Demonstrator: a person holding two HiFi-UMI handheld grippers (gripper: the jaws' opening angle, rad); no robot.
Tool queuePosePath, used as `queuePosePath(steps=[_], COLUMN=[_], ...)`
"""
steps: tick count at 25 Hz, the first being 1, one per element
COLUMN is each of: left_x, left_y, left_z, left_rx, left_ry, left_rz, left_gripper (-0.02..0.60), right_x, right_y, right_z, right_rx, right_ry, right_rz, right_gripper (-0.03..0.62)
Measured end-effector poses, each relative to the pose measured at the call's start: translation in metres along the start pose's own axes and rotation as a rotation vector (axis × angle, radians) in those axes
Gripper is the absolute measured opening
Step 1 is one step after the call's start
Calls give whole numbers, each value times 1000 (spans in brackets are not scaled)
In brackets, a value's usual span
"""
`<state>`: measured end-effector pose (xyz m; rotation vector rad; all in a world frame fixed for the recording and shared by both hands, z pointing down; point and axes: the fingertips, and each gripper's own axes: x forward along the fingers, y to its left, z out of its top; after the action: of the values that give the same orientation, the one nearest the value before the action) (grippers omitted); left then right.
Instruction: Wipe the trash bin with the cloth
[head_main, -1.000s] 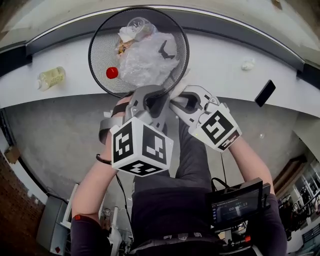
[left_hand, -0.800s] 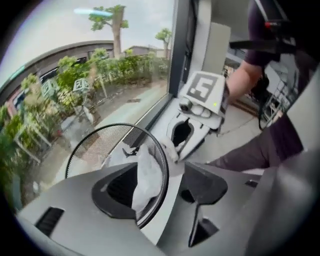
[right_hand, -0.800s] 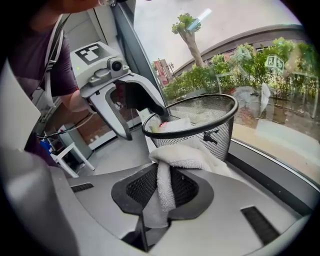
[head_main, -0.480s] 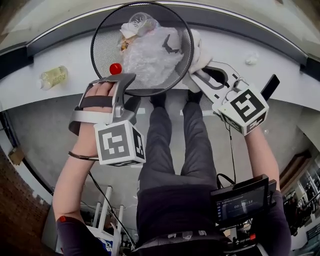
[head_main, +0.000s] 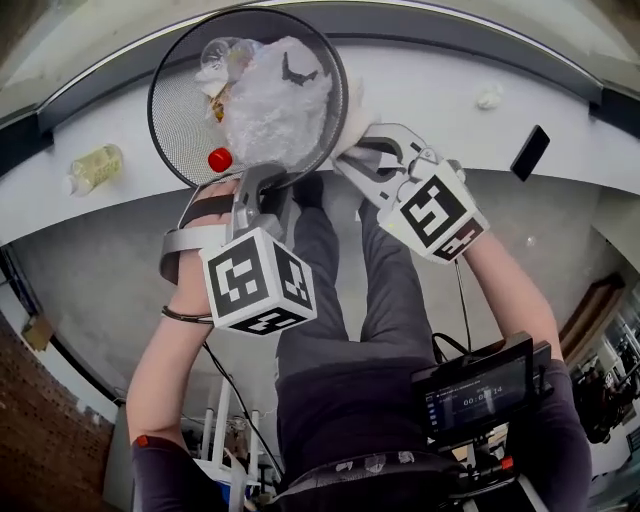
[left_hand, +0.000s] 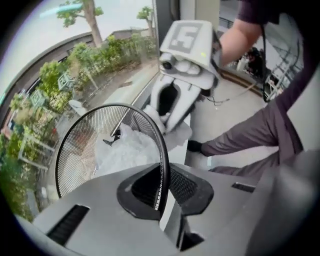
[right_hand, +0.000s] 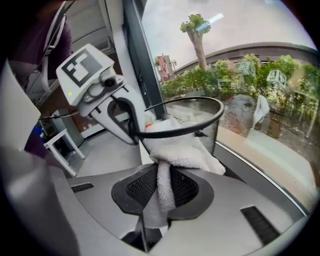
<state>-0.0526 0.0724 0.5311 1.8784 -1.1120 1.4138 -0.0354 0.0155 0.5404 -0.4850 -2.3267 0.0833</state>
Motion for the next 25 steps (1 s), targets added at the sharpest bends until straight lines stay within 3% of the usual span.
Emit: queuePosePath(steps=[3, 7, 10, 14, 15, 17, 19, 22, 25], left_x=[-1, 1, 0, -1, -5, -20, -36, -37, -26], left_y=[7, 4, 2, 5, 3, -3, 2, 16, 14], left_z=[6, 17, 15, 25, 26, 25, 10, -27, -36], left_rx=[-82, -153, -175, -195, -181, -141, -67, 113, 178], left_ry=[-4, 9, 39, -1, -22, -60, -48, 59, 83], left_rz=[21, 1, -7, -2, -25, -82, -73, -8, -48], left_gripper=[35, 35, 35, 35, 35, 130, 179, 192, 189], right_x=[18, 23, 29, 26, 25, 22, 18, 9, -1], right_y=[38, 66, 77, 70, 67, 59, 51, 37, 11], right_z=[2, 6, 4, 0, -1, -4, -9, -14, -11], right_rx=[-66, -26, -49, -86, -102, -113, -91, -48, 14], right_ry=[-5, -42, -48, -37, -32, -22, -13, -4, -8], right_rz=[83, 151, 182, 191, 184, 164, 151, 116, 40], right_gripper=[71, 71, 71, 71, 71, 71, 71, 71, 71])
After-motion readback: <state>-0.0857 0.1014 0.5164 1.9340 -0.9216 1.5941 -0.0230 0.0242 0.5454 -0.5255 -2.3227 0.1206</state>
